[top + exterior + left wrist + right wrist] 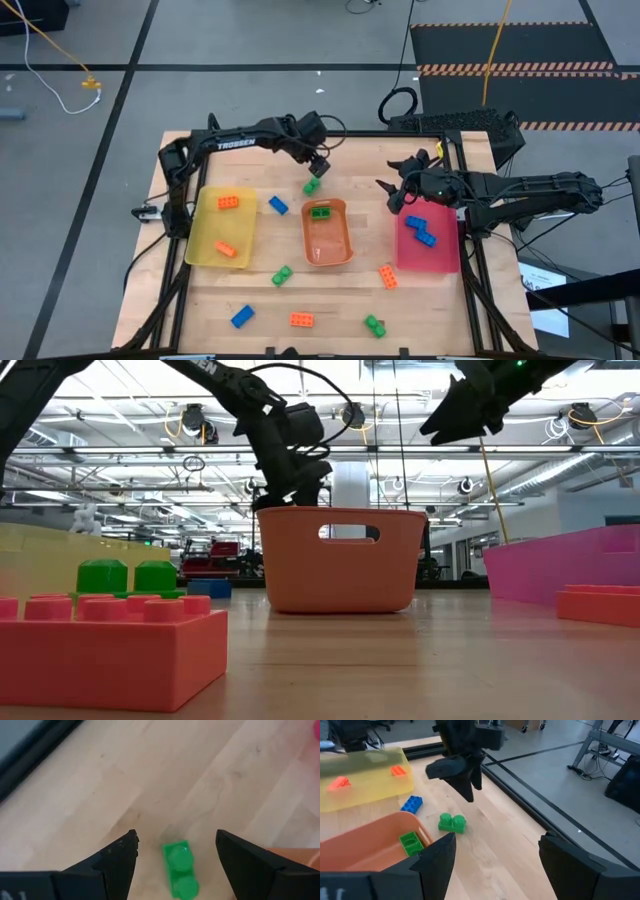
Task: Sort & place blocks by color
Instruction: Put the green game piece into the orange bin
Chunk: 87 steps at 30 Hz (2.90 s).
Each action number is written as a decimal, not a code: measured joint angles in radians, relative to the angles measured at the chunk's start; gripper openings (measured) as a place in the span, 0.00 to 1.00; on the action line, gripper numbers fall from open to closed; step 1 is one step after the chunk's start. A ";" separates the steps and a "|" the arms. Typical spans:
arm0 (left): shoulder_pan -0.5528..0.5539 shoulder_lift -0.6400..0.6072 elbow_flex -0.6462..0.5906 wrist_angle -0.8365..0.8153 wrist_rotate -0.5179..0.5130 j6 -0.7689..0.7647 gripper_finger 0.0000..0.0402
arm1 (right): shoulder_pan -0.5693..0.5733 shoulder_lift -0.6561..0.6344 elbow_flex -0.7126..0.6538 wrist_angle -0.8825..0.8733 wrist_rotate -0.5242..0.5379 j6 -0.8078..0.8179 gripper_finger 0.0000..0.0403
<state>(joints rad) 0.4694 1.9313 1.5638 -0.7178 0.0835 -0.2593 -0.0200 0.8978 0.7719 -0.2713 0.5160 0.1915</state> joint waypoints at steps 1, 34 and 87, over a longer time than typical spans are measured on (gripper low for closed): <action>0.005 0.002 0.010 -0.019 0.010 -0.009 0.67 | 0.000 0.000 0.000 0.009 -0.011 -0.003 0.67; -0.054 0.224 0.113 -0.278 -0.066 0.150 0.67 | 0.000 0.000 0.000 0.062 -0.047 -0.104 0.67; 0.018 0.290 0.105 -0.377 -0.126 0.330 0.35 | 0.000 0.000 0.000 0.008 -0.047 -0.073 0.67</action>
<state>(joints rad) 0.4870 2.2215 1.6684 -1.0945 -0.0425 0.0707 -0.0200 0.8978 0.7719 -0.2630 0.4694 0.1188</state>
